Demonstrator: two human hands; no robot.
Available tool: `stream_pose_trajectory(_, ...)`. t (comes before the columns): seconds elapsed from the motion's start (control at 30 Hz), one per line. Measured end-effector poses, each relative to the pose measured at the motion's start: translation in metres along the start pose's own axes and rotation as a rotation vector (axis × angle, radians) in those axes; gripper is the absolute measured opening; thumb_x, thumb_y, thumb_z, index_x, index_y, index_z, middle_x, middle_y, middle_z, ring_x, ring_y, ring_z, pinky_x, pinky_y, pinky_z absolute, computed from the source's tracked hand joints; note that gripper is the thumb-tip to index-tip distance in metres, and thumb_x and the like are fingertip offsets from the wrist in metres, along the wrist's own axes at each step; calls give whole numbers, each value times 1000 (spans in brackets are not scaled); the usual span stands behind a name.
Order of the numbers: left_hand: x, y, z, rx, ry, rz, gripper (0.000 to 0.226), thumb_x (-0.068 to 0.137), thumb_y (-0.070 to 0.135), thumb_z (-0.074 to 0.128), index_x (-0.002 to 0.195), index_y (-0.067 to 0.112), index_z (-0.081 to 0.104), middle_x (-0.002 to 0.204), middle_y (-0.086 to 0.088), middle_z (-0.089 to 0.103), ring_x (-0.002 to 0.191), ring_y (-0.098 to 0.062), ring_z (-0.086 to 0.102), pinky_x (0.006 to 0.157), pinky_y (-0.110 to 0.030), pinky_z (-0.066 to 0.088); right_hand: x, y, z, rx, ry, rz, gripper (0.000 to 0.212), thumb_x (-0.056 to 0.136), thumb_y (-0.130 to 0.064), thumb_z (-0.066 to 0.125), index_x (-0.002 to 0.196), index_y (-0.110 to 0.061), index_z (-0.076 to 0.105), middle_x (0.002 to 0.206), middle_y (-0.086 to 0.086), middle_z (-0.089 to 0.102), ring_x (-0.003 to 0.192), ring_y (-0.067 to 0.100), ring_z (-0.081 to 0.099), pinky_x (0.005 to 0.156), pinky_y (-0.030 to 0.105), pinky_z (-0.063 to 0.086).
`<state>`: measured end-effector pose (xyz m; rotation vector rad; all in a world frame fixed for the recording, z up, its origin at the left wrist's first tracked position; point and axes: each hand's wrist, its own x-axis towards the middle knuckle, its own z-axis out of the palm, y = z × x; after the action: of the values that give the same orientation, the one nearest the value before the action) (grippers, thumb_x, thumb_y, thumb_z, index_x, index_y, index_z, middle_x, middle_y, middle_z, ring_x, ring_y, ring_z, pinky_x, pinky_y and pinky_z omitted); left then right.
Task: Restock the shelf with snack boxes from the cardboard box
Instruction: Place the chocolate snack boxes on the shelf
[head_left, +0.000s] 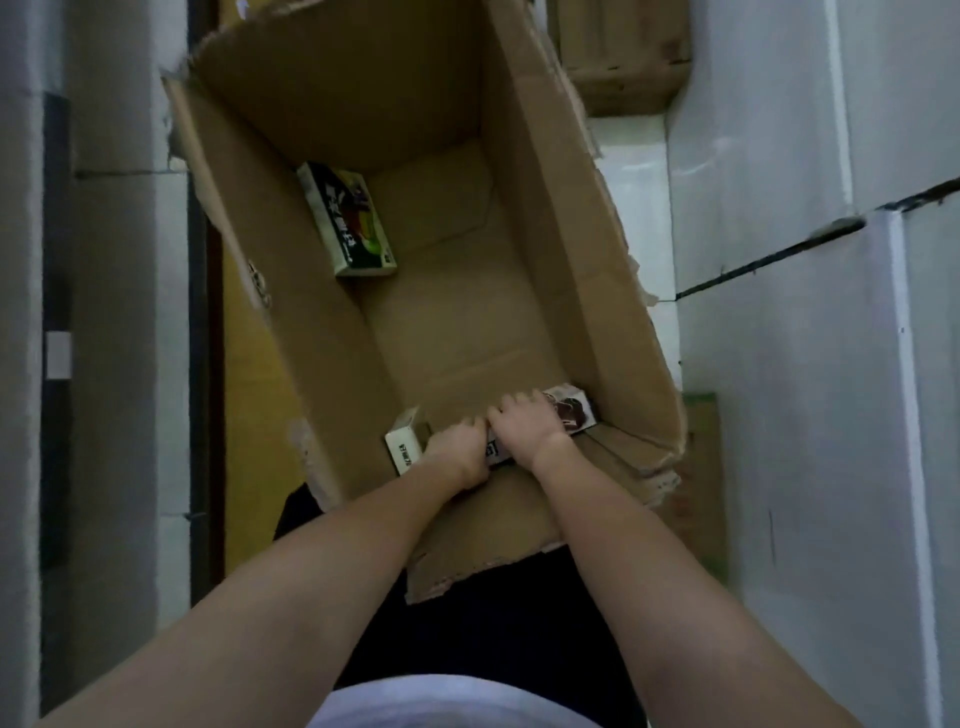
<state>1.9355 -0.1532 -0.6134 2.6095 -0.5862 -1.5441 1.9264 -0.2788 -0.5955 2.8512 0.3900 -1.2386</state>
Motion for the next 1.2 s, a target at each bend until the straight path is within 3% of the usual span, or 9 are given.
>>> stream_pose_trajectory(0.23,-28,17,-23,22,257,-56,58,83,30,66,133,15,40,132,-13,53,122,-34,48,99,-43,36,-22,4,-26,23,39,37,56,85,-25,70,133,-13,43,136,12,51,127,32,47,104,47,37)
stream_pose_trajectory(0.37,-69,20,-72,-42,446,-150,60,79,37,66,133,21,44,130,-8,56,121,-30,50,98,-42,36,-45,6,-84,-31,220,-10,54,85,-27,67,132,-13,45,132,11,54,122,31,50,101,44,36)
stream_pose_trajectory(0.5,-124,12,-126,-94,635,-180,59,76,54,64,123,21,53,119,-6,62,112,-28,54,96,-41,37,-70,1,-155,-35,319,-111,66,81,-35,71,136,-14,42,133,10,52,124,31,48,104,44,35)
stream_pose_trajectory(0.6,-177,-4,-151,-192,732,-226,45,75,57,64,103,24,54,101,-1,61,99,-24,56,88,-38,38,-86,-13,-203,-75,396,-205,66,81,-41,72,135,-15,43,131,9,54,123,30,49,105,44,35)
stream_pose_trajectory(0.7,-234,-22,-161,-339,792,-279,22,78,37,61,90,26,47,97,-1,63,92,-25,59,78,-35,37,-101,-39,-248,-243,497,-324,60,81,-49,70,127,-17,47,124,6,57,116,28,52,97,42,36)
stream_pose_trajectory(0.87,-327,-54,-167,-320,986,-390,24,77,32,55,98,21,49,104,-4,62,102,-28,57,91,-41,40,-137,-109,-316,-341,601,-522,61,80,-55,70,122,-18,47,120,5,59,112,28,53,92,40,37)
stream_pose_trajectory(0.97,-379,-79,-160,-331,1011,-439,46,82,38,55,123,20,50,119,-5,60,113,-27,53,100,-46,37,-163,-158,-339,-354,643,-603,58,81,-51,71,122,-18,48,121,4,58,114,28,51,95,40,36)
stream_pose_trajectory(1.07,-434,-109,-135,-288,1043,-509,57,86,50,56,135,23,42,130,-3,54,122,-27,47,105,-53,33,-187,-218,-346,-347,674,-677,59,80,-51,73,122,-19,48,121,3,59,114,26,52,94,41,37)
stream_pose_trajectory(1.2,-517,-150,-74,-298,1139,-625,54,93,45,54,142,28,38,137,-2,49,129,-26,42,107,-57,33,-224,-317,-331,-357,721,-797,60,82,-51,72,124,-17,47,122,5,59,114,29,52,95,42,37)
